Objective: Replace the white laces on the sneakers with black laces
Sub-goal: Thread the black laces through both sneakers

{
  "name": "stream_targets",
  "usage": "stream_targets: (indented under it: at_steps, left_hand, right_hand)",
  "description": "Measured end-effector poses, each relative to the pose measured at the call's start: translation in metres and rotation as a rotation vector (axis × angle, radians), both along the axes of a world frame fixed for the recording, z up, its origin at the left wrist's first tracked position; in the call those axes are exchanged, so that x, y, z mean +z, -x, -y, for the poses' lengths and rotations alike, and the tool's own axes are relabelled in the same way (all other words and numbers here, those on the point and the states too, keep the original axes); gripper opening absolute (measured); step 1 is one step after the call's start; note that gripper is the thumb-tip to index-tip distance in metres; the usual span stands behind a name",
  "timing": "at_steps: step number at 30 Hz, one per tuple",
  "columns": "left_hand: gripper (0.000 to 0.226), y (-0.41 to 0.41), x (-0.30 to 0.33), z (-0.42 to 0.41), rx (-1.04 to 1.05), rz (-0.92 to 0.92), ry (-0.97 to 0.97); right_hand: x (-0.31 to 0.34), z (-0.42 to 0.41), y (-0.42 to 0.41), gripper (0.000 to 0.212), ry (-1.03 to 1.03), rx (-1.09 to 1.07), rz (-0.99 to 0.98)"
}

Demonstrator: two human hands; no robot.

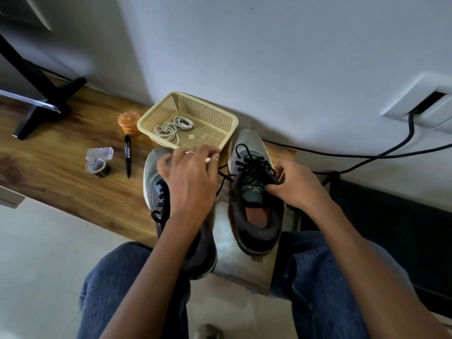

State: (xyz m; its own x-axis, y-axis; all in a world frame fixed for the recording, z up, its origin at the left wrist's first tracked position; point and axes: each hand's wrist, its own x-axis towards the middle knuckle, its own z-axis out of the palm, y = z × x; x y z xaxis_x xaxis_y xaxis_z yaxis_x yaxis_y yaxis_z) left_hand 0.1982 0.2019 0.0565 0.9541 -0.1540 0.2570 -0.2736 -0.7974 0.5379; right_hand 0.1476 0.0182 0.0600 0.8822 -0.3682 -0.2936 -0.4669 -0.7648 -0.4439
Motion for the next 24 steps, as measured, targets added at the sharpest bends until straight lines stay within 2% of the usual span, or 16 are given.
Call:
stream_targets:
  at_steps: [4,11,18,24]
  left_hand:
    - [0.031,0.003,-0.014,0.007,-0.202,-0.177,-0.222]
    - [0.029,-0.006,-0.014,0.003,-0.291,-0.365,-0.310]
    - [0.028,-0.009,-0.012,0.005,-0.240,-0.448,-0.135]
    - [0.041,-0.013,-0.017,0.011,-0.184,-0.673,0.071]
  right_hand:
    - [0.000,0.000,0.000,0.024,-0.012,0.000,-0.007]
    - [0.000,0.000,0.000,0.024,0.005,0.018,-0.003]
    - [-0.002,-0.001,0.000,0.024,0.016,0.019,-0.009]
    - [0.000,-0.003,0.001,0.023,0.019,0.033,-0.022]
